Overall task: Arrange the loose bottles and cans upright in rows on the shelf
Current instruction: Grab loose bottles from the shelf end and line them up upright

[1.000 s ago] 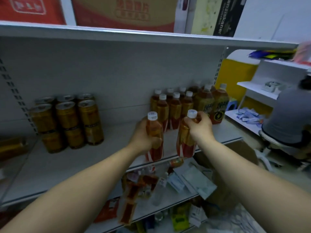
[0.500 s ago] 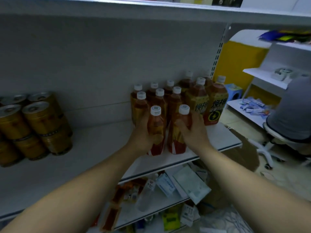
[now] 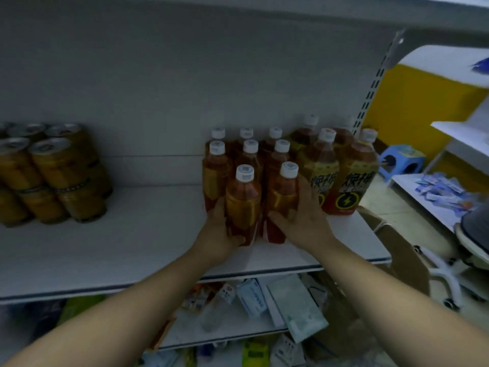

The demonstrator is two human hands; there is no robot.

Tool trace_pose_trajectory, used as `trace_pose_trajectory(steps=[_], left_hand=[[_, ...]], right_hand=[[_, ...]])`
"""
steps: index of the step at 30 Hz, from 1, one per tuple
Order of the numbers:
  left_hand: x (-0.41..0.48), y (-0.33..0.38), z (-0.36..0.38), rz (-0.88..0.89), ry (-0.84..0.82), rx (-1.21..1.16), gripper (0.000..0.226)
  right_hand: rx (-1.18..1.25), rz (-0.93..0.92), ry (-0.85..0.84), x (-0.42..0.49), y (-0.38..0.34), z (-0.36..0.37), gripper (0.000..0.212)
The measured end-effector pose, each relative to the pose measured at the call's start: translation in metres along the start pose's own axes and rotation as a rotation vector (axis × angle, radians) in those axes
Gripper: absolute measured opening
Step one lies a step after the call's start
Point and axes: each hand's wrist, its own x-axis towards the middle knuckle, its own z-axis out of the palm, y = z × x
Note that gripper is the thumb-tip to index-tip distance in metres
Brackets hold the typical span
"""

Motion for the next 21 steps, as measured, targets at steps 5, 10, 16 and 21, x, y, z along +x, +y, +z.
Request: trace_pose_trajectory(steps=[5, 10, 16, 21], left_hand=[[0.016, 0.011, 0.022, -0.040, 0.062, 0.038, 0.098], [0.026, 0.009, 0.032, -0.087, 0.148, 0.069, 0.095], [0.026, 0.024, 0.024, -0.183, 0.107, 0.188, 0.102], [0.015, 0.064, -0.016, -0.124, 0.056, 0.254, 0.078]], right_hand=[[0.016, -0.005, -0.104, 0.020, 0.008, -0.014, 0.097], [-0.079, -0.040, -0.136, 0.023, 0.014, -0.016, 0.100], [-0.217, -0.031, -0.178, 0.032, 0.001, -0.027, 0.096], [-0.256, -0.130, -0.105, 0.047, -0.042, -0.056, 0.093]])
